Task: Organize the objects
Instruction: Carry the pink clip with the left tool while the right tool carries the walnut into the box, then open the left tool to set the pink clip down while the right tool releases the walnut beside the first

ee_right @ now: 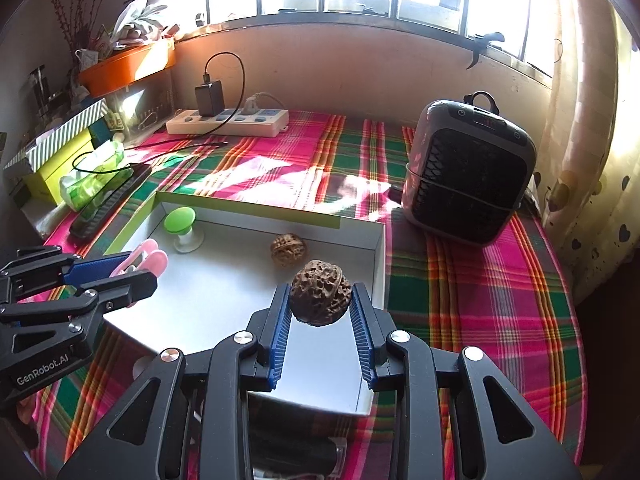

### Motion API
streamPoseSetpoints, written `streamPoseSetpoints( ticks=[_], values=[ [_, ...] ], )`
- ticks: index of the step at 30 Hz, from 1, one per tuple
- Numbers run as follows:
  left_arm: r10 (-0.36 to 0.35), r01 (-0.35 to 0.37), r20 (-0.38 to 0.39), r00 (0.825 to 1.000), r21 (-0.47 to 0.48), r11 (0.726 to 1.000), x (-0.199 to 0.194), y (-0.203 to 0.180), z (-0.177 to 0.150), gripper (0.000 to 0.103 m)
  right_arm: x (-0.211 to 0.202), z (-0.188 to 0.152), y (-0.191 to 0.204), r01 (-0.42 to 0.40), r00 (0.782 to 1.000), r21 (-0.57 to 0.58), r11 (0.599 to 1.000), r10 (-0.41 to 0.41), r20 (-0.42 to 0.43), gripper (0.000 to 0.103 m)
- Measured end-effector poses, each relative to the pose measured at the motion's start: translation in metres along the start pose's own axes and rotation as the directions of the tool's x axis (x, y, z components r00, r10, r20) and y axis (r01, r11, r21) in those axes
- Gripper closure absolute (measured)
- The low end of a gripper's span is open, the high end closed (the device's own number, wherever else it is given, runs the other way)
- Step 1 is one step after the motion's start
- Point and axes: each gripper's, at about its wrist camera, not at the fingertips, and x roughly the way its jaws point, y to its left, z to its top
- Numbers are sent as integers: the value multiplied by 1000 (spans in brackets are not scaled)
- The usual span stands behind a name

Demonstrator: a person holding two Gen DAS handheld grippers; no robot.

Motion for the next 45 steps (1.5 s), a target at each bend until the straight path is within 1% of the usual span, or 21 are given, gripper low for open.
streamPoseSetpoints(
  ticks=[4,8,18,33,45],
  values=[
    [-8,8,-21,1000,-15,1000,17,2,11,82,17,7,-2,-6,1000,-12,1000,5,-28,72],
    [7,-8,-38,999,-6,1000,34,4,20,82,32,13,0,-8,999,-27,1000,6,-47,72],
    [21,-21,-80,997,-6,1000,65,8,30,82,57,20,-5,5,996,-40,999,-9,-90,72],
    [21,-21,-110,994,1,1000,81,6,33,82,72,20,-1,5,993,-70,998,-13,-117,72],
    [25,-23,-111,994,16,1000,83,5,34,82,73,20,1,14,993,-75,997,-23,-115,72]
  ],
)
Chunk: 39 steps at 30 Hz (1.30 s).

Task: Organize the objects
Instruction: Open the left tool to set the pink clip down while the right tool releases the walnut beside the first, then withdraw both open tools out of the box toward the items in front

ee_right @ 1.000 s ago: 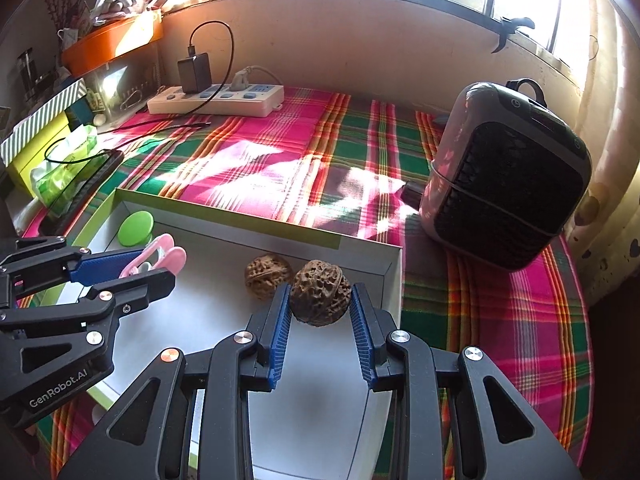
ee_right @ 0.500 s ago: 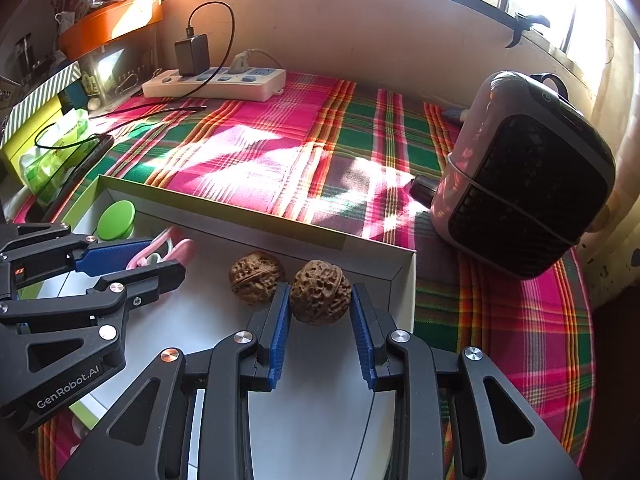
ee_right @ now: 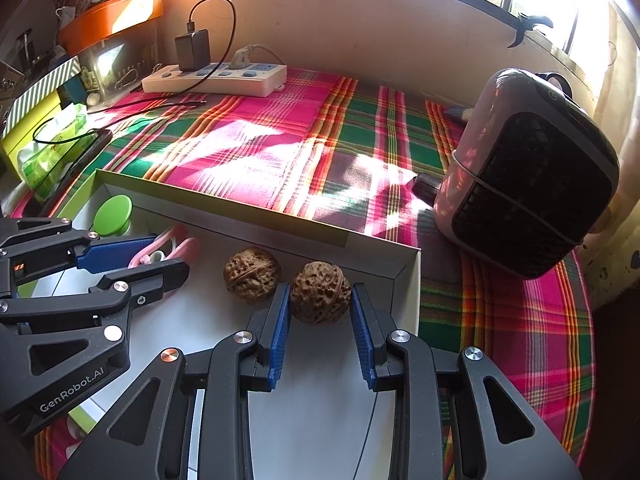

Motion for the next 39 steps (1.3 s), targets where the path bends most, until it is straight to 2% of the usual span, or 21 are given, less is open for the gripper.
streamPoseSetpoints(
  ticks=[6,10,13,26,39],
  values=[
    [4,-4,-1,1000,4,1000,0,0,0,80,0,0,0,13,1000,-4,1000,-13,4,72],
    [4,-4,0,1000,6,1000,0,-2,-1,72,-1,-1,2,19,1000,-11,1000,-19,6,70],
    [6,-6,-2,1000,1,1000,0,-2,-2,71,-2,-1,2,23,1000,-9,1000,-22,10,62],
    [24,-24,17,1000,-11,1000,-17,-1,-11,68,-18,-7,6,28,999,-1,1000,-28,38,59],
    [33,-32,73,997,-18,999,-52,-5,-27,67,-49,-23,9,26,997,35,999,-29,74,58]
  ],
)
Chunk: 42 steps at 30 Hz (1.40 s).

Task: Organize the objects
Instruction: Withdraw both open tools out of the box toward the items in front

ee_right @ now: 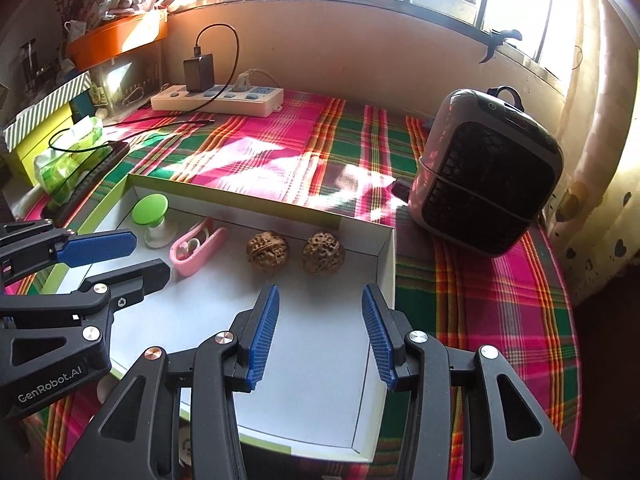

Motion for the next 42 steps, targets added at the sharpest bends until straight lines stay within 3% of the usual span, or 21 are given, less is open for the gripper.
streamPoseSetpoints(
  ticks=[15,25,34,42],
  values=[
    [-4,5,51,999,-24,1000,-42,3,-34,67,-44,-34,-2,-13,999,66,998,9,48,58],
    [-45,47,77,996,-27,999,-65,7,-67,67,-71,-72,-6,8,998,117,993,-16,64,58],
    [-102,104,69,992,-38,994,-80,20,-104,67,-75,-104,0,-48,998,136,990,41,57,58],
    [-137,138,36,990,-52,989,-75,25,-119,67,-64,-109,2,-112,993,126,986,108,39,58]
  ],
)
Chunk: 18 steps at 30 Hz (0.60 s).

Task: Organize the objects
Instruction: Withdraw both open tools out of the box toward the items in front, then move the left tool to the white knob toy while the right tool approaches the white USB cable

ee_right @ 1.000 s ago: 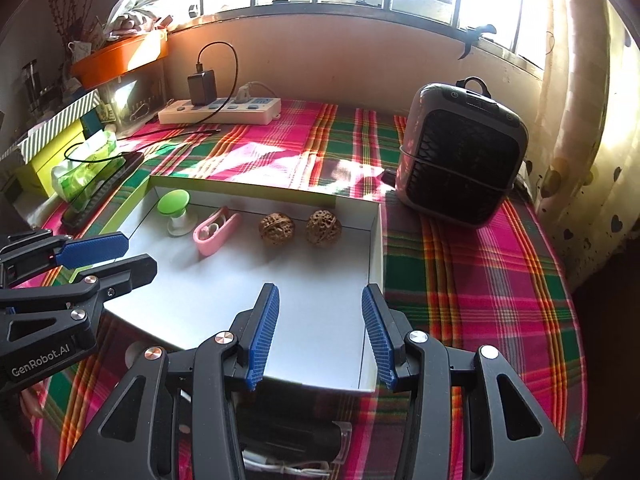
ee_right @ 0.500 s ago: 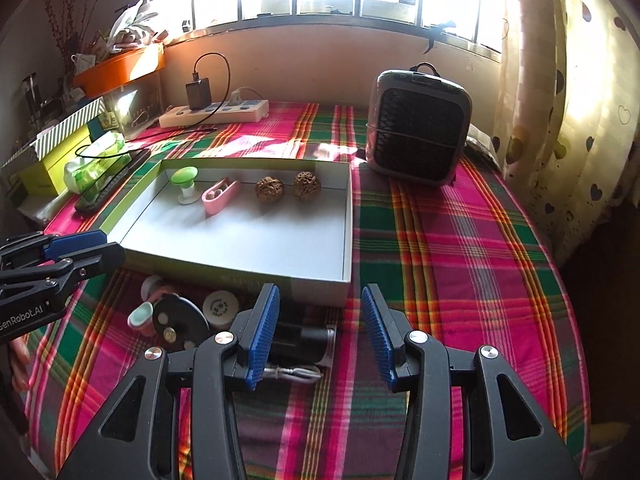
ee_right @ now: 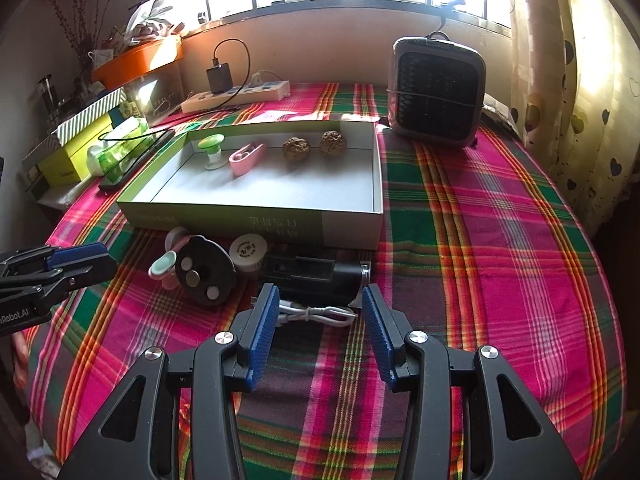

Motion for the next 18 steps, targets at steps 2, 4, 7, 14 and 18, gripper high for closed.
streamPoseSetpoints(
  ticks=[2,4,7,14,18],
  values=[
    [-8,8,-13,1000,5,1000,4,-3,-1,67,1,-1,-1,-14,1000,-6,1000,14,0,58],
    [-16,16,-19,1000,6,1000,6,-5,0,67,1,-1,-2,-30,1000,-13,999,30,-4,58],
    [-21,21,-24,999,14,1000,9,-9,1,67,2,-4,-1,-52,998,-34,998,51,-20,58],
    [-10,11,-46,999,14,1000,17,-14,4,67,-5,-17,4,-118,992,-77,990,114,-53,58],
    [-5,6,-55,998,22,1000,20,-18,5,67,-11,-20,10,-121,992,-144,982,115,-49,58]
  ],
)
